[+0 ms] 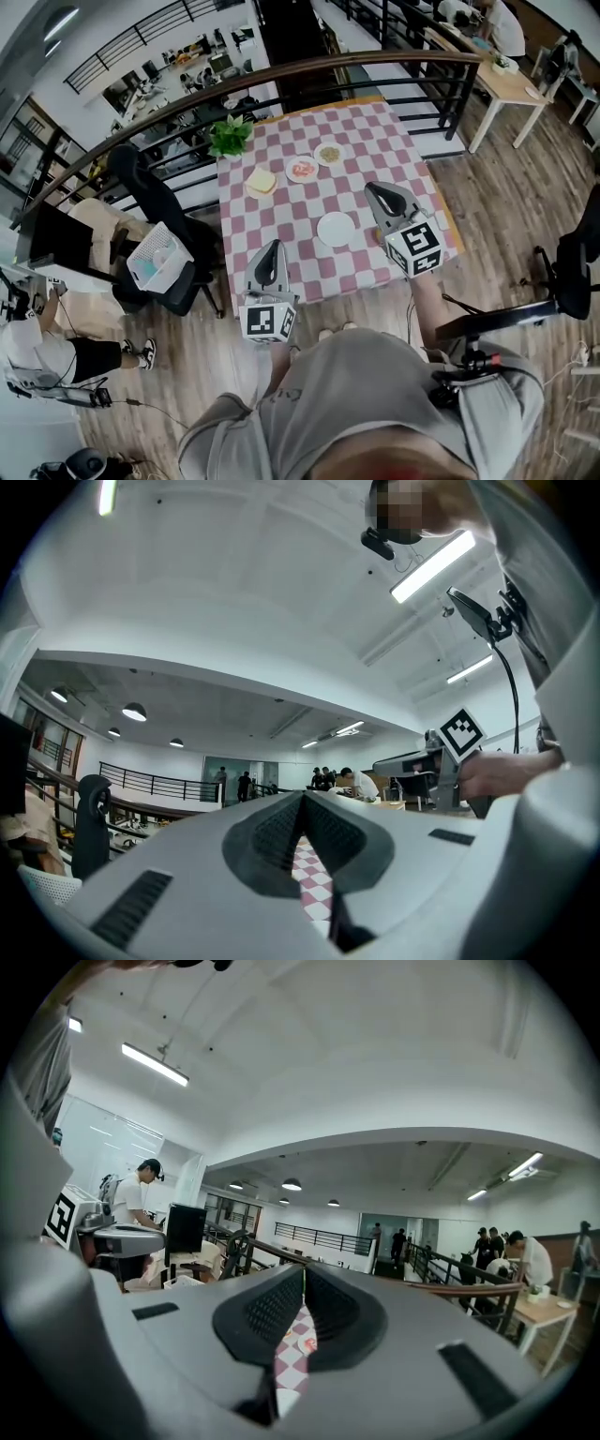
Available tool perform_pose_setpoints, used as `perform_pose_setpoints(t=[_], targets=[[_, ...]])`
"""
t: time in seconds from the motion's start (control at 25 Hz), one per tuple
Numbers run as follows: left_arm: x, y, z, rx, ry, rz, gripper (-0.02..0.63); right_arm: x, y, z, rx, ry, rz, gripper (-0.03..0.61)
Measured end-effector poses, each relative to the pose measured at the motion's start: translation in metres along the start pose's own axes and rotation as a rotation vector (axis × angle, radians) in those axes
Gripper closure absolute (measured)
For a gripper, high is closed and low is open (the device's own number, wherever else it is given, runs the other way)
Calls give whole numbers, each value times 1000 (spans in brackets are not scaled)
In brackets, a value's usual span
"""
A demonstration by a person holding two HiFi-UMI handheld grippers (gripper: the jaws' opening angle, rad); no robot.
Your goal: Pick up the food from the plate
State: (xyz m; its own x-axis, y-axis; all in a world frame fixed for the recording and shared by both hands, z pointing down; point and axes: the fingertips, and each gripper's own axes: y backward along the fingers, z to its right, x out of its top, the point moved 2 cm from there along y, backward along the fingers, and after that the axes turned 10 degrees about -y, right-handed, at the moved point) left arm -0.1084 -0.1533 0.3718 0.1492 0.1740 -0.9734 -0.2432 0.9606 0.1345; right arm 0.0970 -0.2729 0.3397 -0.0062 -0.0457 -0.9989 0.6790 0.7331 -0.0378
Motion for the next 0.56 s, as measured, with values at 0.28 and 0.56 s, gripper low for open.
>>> perform_pose_setpoints(t=[0.28,0.56], targets=[[1,-12,3,-27,-11,11,606,-2,5,10,-21,-10,5,558],[-1,-14,0,-33,-11,13,606,-5,4,13,-36,-18,3,558]])
